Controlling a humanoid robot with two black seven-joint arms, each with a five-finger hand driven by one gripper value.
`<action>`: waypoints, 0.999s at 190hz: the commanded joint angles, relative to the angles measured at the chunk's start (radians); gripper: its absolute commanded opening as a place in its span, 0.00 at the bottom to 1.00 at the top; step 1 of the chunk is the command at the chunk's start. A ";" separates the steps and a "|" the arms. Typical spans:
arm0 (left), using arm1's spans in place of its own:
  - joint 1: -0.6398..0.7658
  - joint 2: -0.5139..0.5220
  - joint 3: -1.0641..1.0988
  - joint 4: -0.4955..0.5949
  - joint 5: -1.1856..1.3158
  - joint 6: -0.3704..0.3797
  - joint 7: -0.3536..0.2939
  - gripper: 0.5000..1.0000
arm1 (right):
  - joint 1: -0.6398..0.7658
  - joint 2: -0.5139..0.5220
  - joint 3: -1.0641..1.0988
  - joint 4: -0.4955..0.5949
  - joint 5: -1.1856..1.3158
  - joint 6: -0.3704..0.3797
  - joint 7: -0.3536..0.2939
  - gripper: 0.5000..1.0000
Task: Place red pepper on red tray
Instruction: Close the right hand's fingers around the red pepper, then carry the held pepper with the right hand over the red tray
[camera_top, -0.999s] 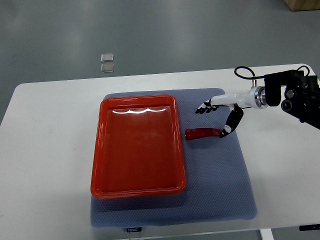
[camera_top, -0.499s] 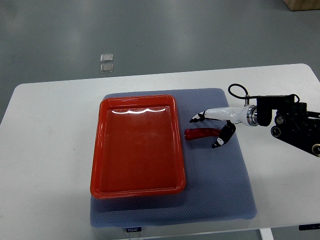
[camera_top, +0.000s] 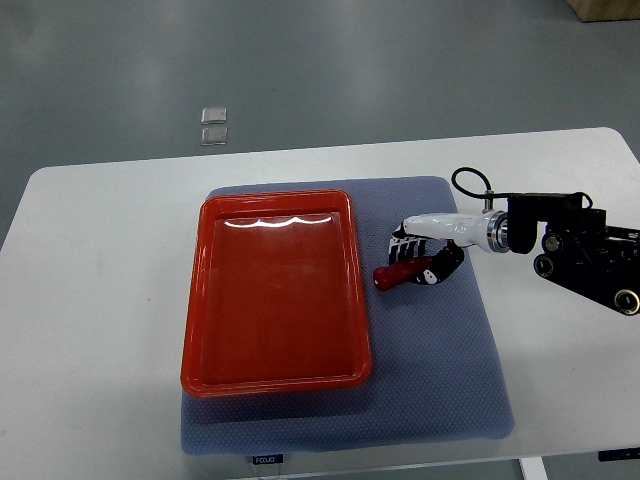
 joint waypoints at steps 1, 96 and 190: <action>0.000 0.000 0.000 -0.001 0.000 0.000 0.000 1.00 | 0.000 0.000 0.000 -0.005 -0.002 0.000 0.000 0.00; 0.000 0.000 0.000 0.001 0.001 0.000 0.000 1.00 | 0.114 -0.003 0.023 -0.016 0.130 -0.002 0.003 0.00; 0.000 0.000 0.000 -0.001 0.000 0.000 0.000 1.00 | 0.270 0.330 -0.159 -0.111 0.110 -0.005 0.019 0.00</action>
